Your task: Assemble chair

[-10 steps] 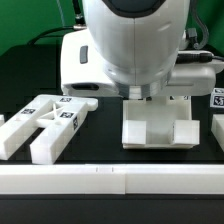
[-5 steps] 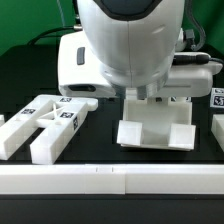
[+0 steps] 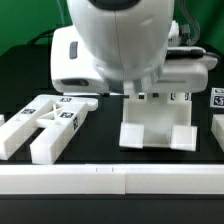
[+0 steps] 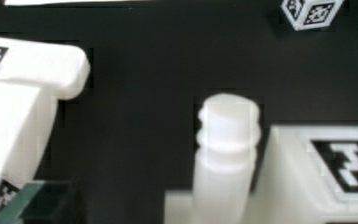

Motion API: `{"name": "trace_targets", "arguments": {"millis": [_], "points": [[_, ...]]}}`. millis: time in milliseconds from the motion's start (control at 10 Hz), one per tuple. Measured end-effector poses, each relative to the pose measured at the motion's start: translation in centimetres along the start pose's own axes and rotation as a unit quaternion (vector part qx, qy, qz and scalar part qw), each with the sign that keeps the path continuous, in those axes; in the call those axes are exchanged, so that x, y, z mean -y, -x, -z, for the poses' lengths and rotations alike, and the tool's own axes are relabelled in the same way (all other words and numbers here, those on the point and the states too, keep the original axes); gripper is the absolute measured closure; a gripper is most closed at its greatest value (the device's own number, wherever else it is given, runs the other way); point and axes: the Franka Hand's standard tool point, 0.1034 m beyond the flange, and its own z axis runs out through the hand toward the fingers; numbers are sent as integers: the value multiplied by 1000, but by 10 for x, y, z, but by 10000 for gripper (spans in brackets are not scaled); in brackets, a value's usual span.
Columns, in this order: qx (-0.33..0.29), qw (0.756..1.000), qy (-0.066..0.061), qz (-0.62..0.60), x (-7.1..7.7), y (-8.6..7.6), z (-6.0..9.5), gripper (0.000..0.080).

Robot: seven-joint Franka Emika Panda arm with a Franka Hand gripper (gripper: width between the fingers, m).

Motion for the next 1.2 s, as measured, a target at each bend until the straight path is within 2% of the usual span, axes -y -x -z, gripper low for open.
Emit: {"name": "trace_targets", "arguments": {"millis": [200, 400, 900, 1200], "points": [[-2, 1000, 1, -5, -7, 7, 9, 151], [3, 1000, -4, -11, -14, 13, 13, 151], [-7, 1000, -6, -12, -16, 11, 14, 151], [-28, 1000, -8, -2, -25, 5, 20, 151]]}}
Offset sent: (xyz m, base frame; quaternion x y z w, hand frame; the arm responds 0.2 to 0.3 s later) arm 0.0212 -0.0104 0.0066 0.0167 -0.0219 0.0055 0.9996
